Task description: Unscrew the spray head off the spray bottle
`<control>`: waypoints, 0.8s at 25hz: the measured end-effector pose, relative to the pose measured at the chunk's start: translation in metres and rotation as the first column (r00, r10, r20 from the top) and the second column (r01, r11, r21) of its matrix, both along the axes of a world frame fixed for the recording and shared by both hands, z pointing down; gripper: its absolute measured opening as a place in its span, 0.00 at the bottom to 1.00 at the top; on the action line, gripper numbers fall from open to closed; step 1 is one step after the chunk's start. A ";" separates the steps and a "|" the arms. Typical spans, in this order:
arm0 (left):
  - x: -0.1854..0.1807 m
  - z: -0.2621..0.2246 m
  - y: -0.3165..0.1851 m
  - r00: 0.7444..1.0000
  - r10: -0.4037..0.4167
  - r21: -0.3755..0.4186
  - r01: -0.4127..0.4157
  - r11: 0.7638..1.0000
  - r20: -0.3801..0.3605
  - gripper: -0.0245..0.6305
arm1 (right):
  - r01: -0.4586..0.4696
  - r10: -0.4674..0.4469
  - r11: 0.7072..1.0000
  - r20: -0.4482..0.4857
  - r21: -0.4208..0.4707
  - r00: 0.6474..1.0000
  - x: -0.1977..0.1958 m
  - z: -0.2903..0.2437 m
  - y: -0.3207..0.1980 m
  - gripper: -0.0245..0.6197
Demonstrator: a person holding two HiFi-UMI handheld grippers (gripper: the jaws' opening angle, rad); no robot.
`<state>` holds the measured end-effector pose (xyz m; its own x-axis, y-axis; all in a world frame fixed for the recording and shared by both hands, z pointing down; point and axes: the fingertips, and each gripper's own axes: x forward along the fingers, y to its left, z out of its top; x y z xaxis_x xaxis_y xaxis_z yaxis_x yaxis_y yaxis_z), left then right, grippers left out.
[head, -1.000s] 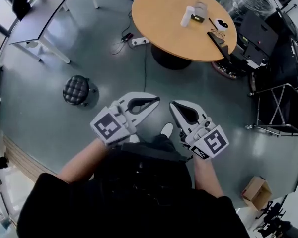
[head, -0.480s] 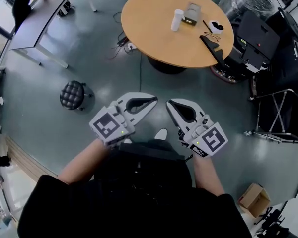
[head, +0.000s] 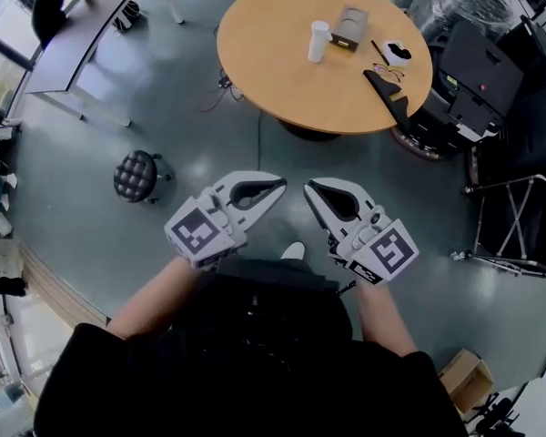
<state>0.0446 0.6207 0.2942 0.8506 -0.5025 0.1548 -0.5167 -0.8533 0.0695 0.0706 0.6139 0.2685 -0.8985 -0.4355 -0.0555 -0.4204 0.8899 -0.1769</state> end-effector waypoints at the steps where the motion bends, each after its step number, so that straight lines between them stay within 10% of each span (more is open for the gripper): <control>1: 0.003 0.001 -0.004 1.000 -0.004 -0.002 0.004 1.000 0.002 0.05 | 0.006 -0.006 1.000 0.000 -0.003 1.000 0.003 0.002 -0.005 0.02; 20: -0.110 0.009 -0.119 0.994 0.107 -0.007 -0.107 0.994 0.005 0.05 | -0.089 0.087 0.996 -0.046 -0.033 0.995 -0.111 0.013 -0.119 0.02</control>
<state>-0.0655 0.5018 0.3035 0.8986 -0.4073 0.1631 -0.4227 -0.9033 0.0731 -0.0409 0.4949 0.2815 -0.8578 -0.5139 0.0005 -0.5050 0.8428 -0.1861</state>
